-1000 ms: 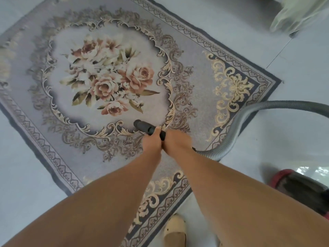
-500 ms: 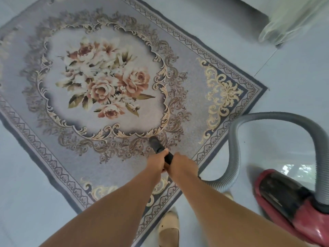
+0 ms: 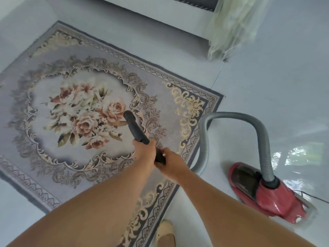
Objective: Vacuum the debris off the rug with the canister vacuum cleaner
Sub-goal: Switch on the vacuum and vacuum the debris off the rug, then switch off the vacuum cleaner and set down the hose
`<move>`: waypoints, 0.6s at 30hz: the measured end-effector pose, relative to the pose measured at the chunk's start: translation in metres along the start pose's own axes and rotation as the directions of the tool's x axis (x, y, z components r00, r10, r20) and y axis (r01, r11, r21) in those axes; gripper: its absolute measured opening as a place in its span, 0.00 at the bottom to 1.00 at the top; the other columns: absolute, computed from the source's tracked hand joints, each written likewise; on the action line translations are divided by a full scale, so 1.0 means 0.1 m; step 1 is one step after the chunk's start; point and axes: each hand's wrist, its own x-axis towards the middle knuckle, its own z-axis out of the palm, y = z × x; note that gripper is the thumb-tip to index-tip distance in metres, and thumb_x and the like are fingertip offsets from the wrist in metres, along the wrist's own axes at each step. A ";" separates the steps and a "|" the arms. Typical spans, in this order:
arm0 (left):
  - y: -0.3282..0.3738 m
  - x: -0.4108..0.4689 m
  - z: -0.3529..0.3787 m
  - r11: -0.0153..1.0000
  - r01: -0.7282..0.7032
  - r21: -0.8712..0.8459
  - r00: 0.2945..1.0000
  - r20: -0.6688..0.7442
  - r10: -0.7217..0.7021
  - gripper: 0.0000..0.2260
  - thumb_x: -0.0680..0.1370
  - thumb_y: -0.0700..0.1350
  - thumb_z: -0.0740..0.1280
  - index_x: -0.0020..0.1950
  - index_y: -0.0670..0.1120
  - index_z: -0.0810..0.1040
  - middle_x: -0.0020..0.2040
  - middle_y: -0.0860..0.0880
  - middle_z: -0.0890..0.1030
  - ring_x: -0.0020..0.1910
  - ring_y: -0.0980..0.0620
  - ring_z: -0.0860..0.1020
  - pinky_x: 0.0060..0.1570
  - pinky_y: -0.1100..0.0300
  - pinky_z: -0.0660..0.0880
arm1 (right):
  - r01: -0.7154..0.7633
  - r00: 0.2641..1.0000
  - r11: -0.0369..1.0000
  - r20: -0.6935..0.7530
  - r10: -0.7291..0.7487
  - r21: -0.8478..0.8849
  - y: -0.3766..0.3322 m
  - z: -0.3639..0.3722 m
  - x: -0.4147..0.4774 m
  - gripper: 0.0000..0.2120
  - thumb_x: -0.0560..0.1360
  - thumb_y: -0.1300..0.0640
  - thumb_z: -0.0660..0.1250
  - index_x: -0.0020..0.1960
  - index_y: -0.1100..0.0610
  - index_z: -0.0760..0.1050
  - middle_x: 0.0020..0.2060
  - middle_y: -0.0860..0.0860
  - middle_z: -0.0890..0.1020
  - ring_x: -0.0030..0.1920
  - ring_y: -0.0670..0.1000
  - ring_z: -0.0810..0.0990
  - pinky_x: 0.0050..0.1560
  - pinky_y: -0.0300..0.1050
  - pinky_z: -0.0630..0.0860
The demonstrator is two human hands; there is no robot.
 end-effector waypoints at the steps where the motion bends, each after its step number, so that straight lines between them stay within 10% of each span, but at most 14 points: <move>1: 0.10 -0.06 0.01 0.999 -0.051 0.007 0.999 0.001 0.051 0.22 0.77 0.42 0.67 0.68 0.45 0.63 0.55 0.44 0.76 0.46 0.45 0.75 0.47 0.50 0.76 | 0.000 1.000 1.000 -0.015 0.000 0.020 -0.01 -0.08 -0.04 0.23 0.77 0.47 0.65 0.69 0.52 0.67 0.56 0.54 0.80 0.54 0.55 0.80 0.48 0.45 0.76; 11: 0.64 -0.96 0.40 0.767 -0.581 0.271 0.814 0.187 0.550 0.24 0.76 0.37 0.66 0.69 0.48 0.63 0.48 0.48 0.78 0.41 0.46 0.79 0.37 0.56 0.77 | -0.201 0.959 0.950 -0.151 0.241 0.240 0.74 -0.83 -0.88 0.12 0.79 0.50 0.65 0.59 0.54 0.76 0.55 0.48 0.81 0.50 0.47 0.78 0.50 0.39 0.75; 18: 0.52 -1.67 1.04 0.486 -0.761 0.431 0.649 0.504 0.569 0.30 0.77 0.40 0.68 0.75 0.52 0.57 0.47 0.46 0.80 0.35 0.48 0.79 0.34 0.53 0.80 | -0.344 0.911 0.897 -0.135 0.391 0.279 1.40 -1.21 -1.41 0.14 0.79 0.48 0.64 0.58 0.55 0.77 0.55 0.51 0.82 0.56 0.52 0.79 0.53 0.42 0.73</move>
